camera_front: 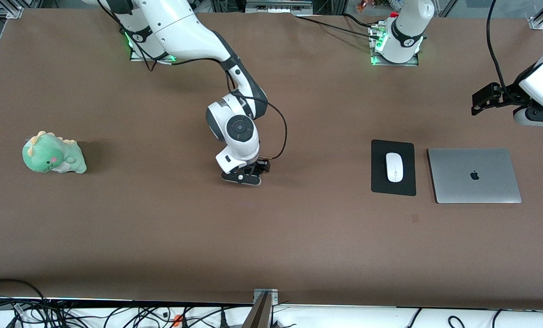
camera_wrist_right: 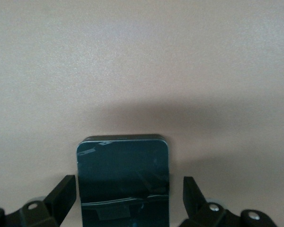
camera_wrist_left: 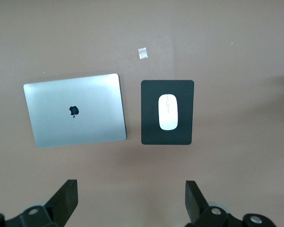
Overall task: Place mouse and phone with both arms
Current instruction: 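Carry the black phone with the right gripper toward the plush dinosaur, then set the phone beside the dinosaur and raise the right gripper back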
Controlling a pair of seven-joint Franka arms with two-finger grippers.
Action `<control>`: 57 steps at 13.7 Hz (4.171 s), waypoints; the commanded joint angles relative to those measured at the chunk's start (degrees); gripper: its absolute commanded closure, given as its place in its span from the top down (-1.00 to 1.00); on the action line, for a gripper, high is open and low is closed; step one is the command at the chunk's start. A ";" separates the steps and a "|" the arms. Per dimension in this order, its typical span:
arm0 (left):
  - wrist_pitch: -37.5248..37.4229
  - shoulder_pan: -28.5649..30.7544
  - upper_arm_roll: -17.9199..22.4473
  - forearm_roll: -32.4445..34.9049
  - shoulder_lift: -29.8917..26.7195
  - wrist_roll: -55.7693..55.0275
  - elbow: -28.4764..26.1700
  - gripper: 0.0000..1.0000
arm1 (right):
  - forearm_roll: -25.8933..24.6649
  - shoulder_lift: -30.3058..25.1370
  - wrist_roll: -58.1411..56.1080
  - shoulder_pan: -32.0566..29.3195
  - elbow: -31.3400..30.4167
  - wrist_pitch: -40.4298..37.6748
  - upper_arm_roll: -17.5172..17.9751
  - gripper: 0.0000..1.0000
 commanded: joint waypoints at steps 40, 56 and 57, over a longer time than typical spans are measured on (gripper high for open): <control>-1.53 -0.16 -1.58 -0.06 0.64 -2.84 2.38 1.00 | 3.18 -34.19 -39.59 -26.94 -10.07 -23.21 -4.37 1.00; -1.62 0.11 -1.49 -0.06 0.64 -2.75 2.38 1.00 | -3.24 -46.70 -41.80 -41.15 -9.10 -39.52 8.95 1.00; -1.62 0.11 -1.49 -0.06 0.64 -2.75 2.38 1.00 | -3.24 -46.62 -41.70 -42.23 -8.93 -39.43 9.59 1.00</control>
